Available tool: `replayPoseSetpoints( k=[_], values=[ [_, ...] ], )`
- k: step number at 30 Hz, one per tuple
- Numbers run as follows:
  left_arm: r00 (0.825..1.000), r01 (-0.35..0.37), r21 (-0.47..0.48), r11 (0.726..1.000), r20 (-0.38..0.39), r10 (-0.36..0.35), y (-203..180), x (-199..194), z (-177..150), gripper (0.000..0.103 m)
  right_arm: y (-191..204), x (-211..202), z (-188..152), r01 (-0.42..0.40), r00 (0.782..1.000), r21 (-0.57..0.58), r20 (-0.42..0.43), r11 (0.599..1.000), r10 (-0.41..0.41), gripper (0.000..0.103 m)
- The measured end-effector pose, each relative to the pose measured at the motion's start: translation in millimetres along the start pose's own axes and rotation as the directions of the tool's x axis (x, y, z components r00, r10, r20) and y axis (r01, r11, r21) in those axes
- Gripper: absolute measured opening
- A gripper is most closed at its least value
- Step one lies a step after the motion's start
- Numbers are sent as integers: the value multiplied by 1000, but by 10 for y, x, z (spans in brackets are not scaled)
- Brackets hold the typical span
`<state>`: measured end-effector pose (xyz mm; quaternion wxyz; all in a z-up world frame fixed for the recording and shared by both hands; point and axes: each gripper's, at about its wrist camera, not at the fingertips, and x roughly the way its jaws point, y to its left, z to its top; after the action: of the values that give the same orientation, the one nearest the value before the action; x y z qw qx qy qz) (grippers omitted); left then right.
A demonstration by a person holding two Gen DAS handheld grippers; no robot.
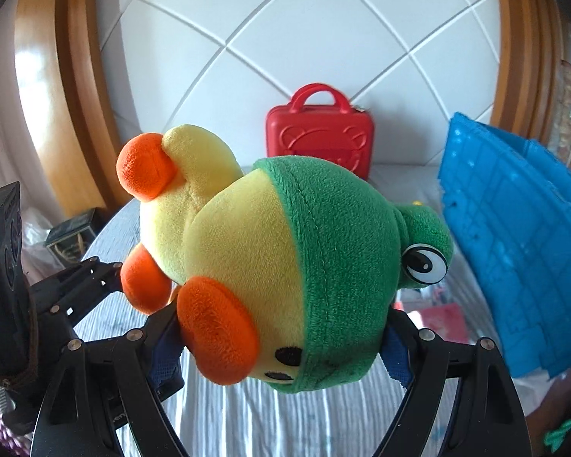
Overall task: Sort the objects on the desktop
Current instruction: 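Lift the duck plush with both tools and carry it toward the crate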
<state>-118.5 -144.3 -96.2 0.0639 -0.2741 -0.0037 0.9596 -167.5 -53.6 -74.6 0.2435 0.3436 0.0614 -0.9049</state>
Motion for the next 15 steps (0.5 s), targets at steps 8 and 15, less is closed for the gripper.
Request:
replayPoseSetpoints(
  k=[8, 15],
  values=[
    [996, 55, 83, 995, 62, -60, -786, 130, 441, 46, -612, -502, 27, 72, 994, 45, 82, 996, -76, 85],
    [986, 77, 172, 982, 130, -100, -1970, 581, 1056, 46, -1794, -948, 90, 124, 974, 82, 182, 989, -137, 85]
  ],
)
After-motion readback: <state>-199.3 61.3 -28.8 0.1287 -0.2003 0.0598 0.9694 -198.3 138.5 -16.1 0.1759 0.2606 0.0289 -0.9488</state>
